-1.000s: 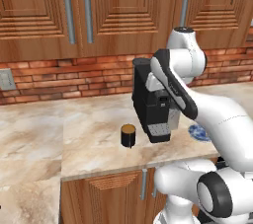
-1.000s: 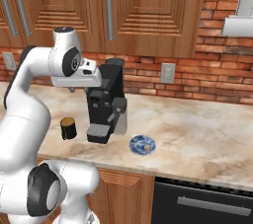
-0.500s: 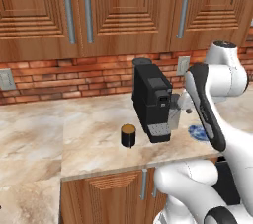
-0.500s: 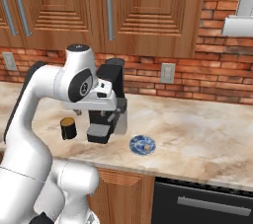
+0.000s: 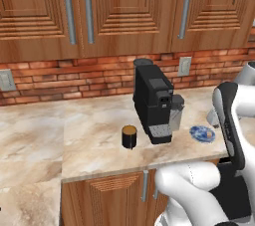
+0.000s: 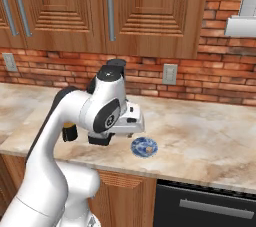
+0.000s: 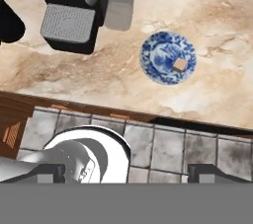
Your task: Take a sugar cube from the saucer and place it inside the coffee. Then, grab milk from the fridge and place it next to the coffee on the counter to sweeten the coffee.
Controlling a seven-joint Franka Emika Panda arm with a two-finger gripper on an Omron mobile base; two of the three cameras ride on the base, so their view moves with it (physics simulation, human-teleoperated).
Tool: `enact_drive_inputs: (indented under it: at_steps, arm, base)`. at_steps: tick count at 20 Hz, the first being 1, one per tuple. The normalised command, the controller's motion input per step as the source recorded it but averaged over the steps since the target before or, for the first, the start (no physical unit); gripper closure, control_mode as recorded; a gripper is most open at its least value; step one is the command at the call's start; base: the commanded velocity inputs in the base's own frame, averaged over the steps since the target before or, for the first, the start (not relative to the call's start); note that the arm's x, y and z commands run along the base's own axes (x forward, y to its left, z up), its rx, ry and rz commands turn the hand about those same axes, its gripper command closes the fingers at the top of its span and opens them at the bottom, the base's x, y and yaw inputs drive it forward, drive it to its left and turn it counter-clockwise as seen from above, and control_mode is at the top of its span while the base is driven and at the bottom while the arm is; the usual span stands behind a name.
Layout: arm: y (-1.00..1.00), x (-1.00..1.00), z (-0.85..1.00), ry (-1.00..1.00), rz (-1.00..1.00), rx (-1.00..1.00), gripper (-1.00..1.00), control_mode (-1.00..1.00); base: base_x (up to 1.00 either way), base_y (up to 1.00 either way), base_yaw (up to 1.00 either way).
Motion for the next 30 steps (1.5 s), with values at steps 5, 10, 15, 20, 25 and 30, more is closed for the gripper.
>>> enact_drive_inputs:
  at_steps: [5,10,15,20,25,30]
  arm:
    - [-0.3,0.15,-0.39,0.09,0.0,-0.02,-1.0,-1.0]
    - [-0.32,0.22,-0.5,0.09,0.0,-0.03,-1.0,-1.0]
    - [-0.21,0.32,-0.26,0.09,0.0,0.0,-1.0,-1.0]
    - [-0.12,0.33,-0.32,0.05,0.0,0.0,-1.0,-1.0]
    - [-0.12,0.32,-0.29,0.03,0.0,0.0,-1.0,-1.0]
    - [-0.02,0.33,-0.37,0.03,0.0,0.0,-1.0,-1.0]
  base:
    - [0.0,0.0,0.0]
    - [0.0,0.0,0.0]
    - [0.0,0.0,0.0]
    - [0.0,0.0,0.0]
    - [0.0,0.0,0.0]
    - [0.0,0.0,0.0]
